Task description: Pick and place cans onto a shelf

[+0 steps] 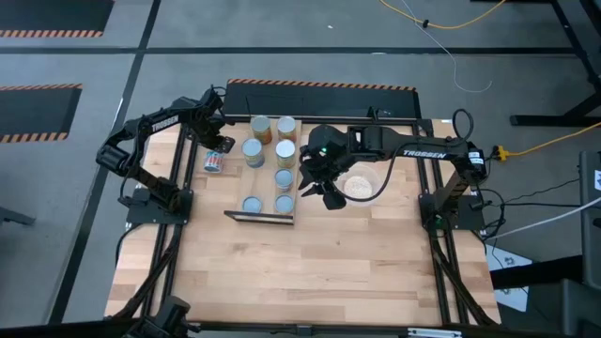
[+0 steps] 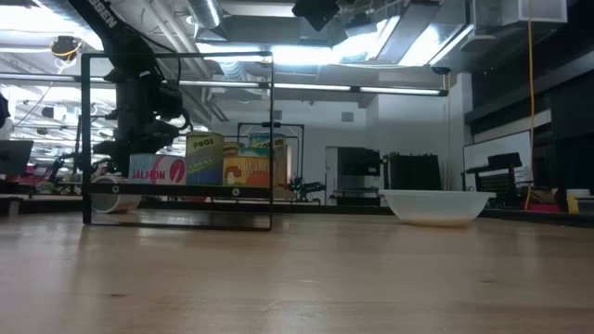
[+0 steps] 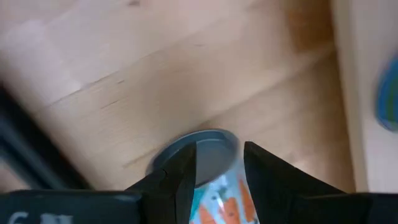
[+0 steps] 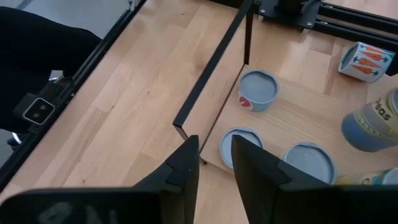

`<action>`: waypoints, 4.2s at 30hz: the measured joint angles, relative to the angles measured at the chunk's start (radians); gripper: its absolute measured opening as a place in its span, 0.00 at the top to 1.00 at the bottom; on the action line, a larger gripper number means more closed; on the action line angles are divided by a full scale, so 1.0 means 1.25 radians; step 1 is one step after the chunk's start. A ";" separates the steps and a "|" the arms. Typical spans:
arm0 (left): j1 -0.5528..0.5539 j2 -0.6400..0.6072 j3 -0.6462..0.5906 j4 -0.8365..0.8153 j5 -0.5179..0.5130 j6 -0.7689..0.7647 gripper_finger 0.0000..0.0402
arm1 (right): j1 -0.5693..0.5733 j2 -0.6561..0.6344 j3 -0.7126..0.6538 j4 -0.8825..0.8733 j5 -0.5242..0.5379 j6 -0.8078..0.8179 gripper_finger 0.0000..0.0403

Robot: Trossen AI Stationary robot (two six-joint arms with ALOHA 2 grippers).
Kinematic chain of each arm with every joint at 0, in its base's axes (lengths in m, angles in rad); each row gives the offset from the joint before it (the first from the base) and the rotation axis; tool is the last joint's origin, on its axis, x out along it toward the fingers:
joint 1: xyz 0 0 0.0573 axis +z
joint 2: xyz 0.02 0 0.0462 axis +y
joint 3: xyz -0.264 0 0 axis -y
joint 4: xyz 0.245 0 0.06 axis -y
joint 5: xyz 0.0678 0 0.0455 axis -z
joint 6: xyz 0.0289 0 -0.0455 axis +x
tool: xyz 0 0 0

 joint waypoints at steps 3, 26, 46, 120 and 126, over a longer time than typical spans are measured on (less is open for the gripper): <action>0.000 0.000 0.000 -0.009 0.039 0.050 0.68 | 0.000 0.000 0.000 0.000 -0.013 0.000 0.75; -0.026 0.000 -0.008 -0.170 -0.004 0.258 0.68 | 0.000 0.000 0.000 -0.004 -0.017 0.000 0.75; -0.094 0.000 -0.095 -0.182 -0.072 0.275 0.80 | 0.000 0.000 0.000 -0.004 -0.017 0.000 0.75; -0.241 -0.002 0.060 0.245 -0.563 -0.082 1.00 | 0.000 0.000 0.000 -0.020 -0.017 -0.028 0.75; -0.241 -0.002 0.060 0.270 -0.606 -0.150 1.00 | 0.002 0.000 0.000 -0.020 -0.017 -0.028 0.75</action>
